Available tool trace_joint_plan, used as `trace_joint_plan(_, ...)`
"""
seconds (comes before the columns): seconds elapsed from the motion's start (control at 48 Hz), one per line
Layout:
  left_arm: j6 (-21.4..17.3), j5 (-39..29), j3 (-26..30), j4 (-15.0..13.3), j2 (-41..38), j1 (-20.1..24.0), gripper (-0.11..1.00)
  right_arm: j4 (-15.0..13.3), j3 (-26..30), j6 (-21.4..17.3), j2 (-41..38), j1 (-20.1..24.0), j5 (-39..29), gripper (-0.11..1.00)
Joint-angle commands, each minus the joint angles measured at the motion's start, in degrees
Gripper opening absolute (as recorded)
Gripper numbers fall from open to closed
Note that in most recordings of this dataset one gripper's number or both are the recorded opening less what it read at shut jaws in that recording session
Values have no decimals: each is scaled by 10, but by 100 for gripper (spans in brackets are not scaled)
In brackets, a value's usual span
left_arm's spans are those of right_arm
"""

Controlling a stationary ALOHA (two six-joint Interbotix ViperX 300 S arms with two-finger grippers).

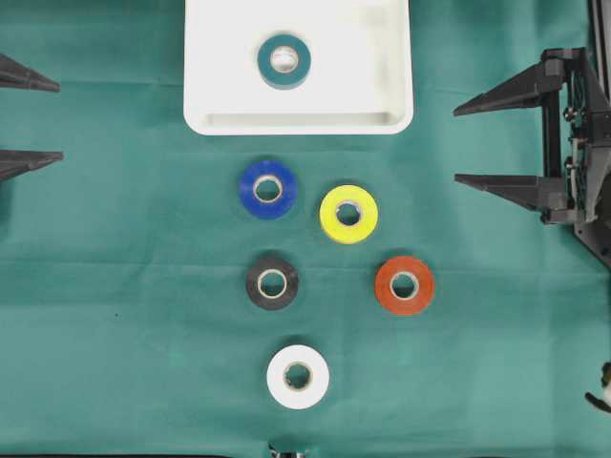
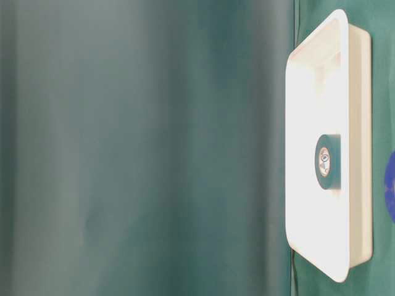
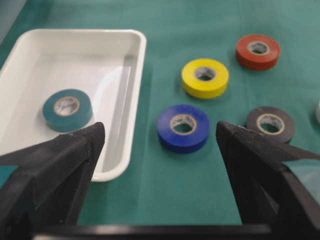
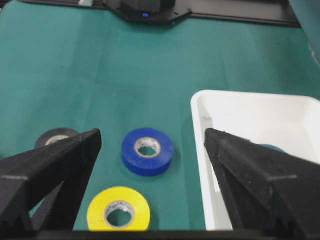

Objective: Pick up the tape from a random location and place it into the white case.

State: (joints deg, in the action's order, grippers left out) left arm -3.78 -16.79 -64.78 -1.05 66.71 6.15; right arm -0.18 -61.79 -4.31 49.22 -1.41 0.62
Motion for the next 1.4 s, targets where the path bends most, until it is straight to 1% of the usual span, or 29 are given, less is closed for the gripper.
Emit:
trace_joint_plan(0.0, 0, 5, 8, -1, -4, -2, 97, 2, 10, -1, -1, 11, 3, 92)
trace_joint_plan(0.229, 0, 6, 8, 0, -4, -2, 97, 3, 10, -7, -1, 38, 1, 92)
trace_joint_plan(0.334, 1, 5, 8, 0, -4, -2, 97, 3, 11, -8, -3, 62, 1, 92)
trace_joint_plan(0.459, 1, 5, 9, 0, -3, -2, 97, 3, 11, -7, -3, 100, 1, 92)
trace_joint_plan(0.584, 0, 5, 8, 0, -3, -2, 97, 3, 12, -8, -5, 119, 1, 92)
trace_joint_plan(1.147, 1, 10, 9, 0, -3, -2, 97, 1, 13, -7, -13, 120, 0, 92)
trace_joint_plan(1.376, 1, 10, 9, 0, -3, -2, 97, 1, 23, -7, -25, 120, 3, 92)
